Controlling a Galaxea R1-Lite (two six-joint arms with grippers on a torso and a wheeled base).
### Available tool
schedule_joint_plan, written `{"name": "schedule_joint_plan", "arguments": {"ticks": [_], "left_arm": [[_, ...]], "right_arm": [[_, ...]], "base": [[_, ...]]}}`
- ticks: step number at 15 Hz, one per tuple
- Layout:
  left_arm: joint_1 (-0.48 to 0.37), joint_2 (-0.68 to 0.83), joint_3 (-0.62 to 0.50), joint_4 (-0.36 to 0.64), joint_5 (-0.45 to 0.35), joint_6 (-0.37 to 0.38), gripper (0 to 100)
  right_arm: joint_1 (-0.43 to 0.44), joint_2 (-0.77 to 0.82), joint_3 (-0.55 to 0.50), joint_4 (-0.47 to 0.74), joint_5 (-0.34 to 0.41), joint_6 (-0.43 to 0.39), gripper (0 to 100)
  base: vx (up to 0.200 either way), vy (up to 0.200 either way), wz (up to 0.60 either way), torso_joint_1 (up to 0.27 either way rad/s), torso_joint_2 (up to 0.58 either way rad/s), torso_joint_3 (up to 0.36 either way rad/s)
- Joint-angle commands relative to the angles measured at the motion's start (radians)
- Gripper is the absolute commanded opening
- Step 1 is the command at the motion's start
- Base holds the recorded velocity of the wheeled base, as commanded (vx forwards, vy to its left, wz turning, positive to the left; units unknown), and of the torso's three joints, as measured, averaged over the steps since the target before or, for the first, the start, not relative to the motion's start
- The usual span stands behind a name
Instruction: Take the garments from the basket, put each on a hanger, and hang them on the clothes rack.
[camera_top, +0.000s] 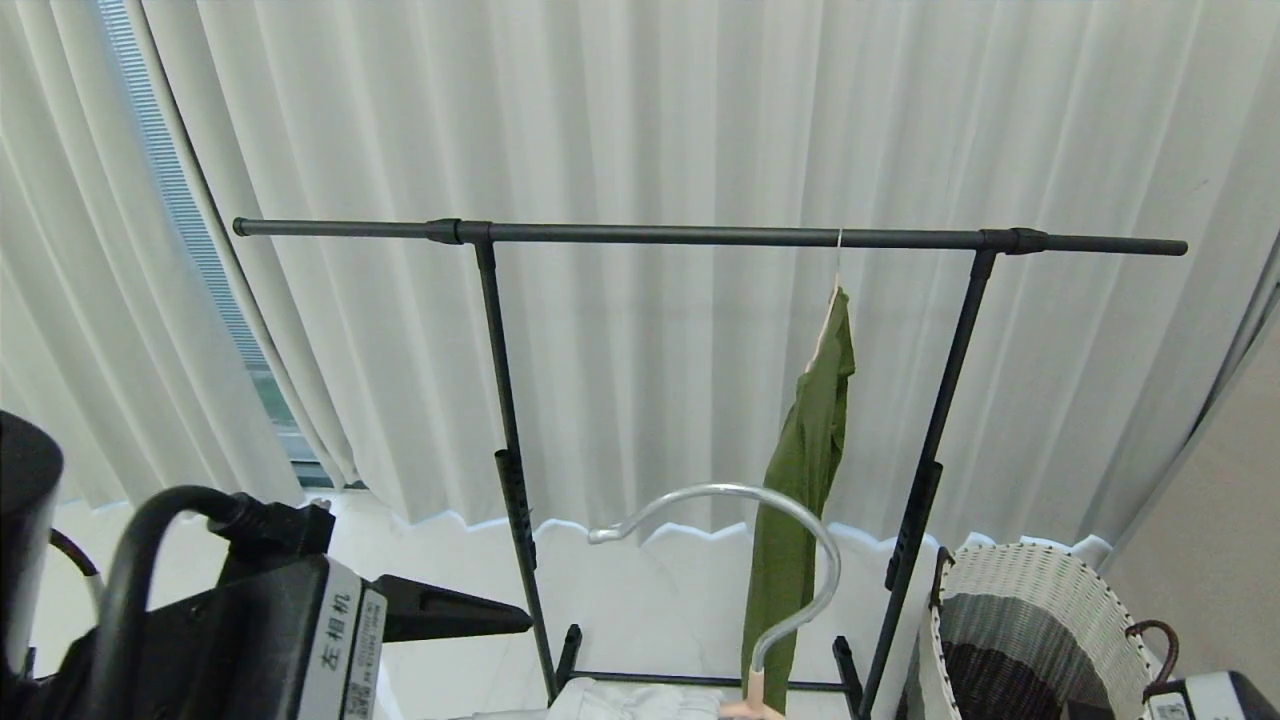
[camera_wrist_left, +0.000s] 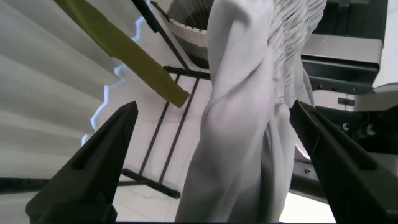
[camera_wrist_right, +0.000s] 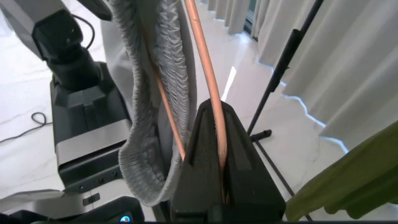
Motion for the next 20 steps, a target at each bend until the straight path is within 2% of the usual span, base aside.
{"name": "schedule_joint_plan", "arguments": {"ticks": [1,4,5,15,16,19,20], "left_arm": [[-0.003,0.039,-0.002,-0.001,0.001,0.0,100],[-0.003,0.048,0.004,-0.016,-0.001,-0.003,100],[-0.003,0.048,0.006,-0.016,-0.001,-0.003,0],[-0.003,0.039,0.032,-0.016,0.001,-0.003,0],[-0.002,0.039,0.032,-0.016,0.001,-0.003,0],[0.009,0.031,0.054,-0.016,0.015,-0.003,0],[0.017,0.014,0.07,-0.016,0.041,-0.003,0]], "right_arm": [[0.01,0.005,-0.002,-0.002,0.001,0.0,0],[0.01,0.008,-0.002,-0.002,0.0,0.001,0],[0.012,0.008,-0.002,-0.002,0.0,0.003,0],[0.01,-0.01,-0.008,-0.005,-0.005,0.009,0],[0.01,-0.01,-0.008,-0.005,-0.006,0.007,100],[-0.019,-0.011,-0.005,-0.005,-0.054,0.009,100],[-0.036,-0.011,-0.003,-0.005,-0.072,0.009,100]], "base": [[0.0,0.0,0.0,0.0,0.0,0.0],[0.0,0.0,0.0,0.0,0.0,0.0],[0.0,0.0,0.0,0.0,0.0,0.0],[0.0,0.0,0.0,0.0,0.0,0.0],[0.0,0.0,0.0,0.0,0.0,0.0],[0.0,0.0,0.0,0.0,0.0,0.0],[0.0,0.0,0.0,0.0,0.0,0.0]]}}
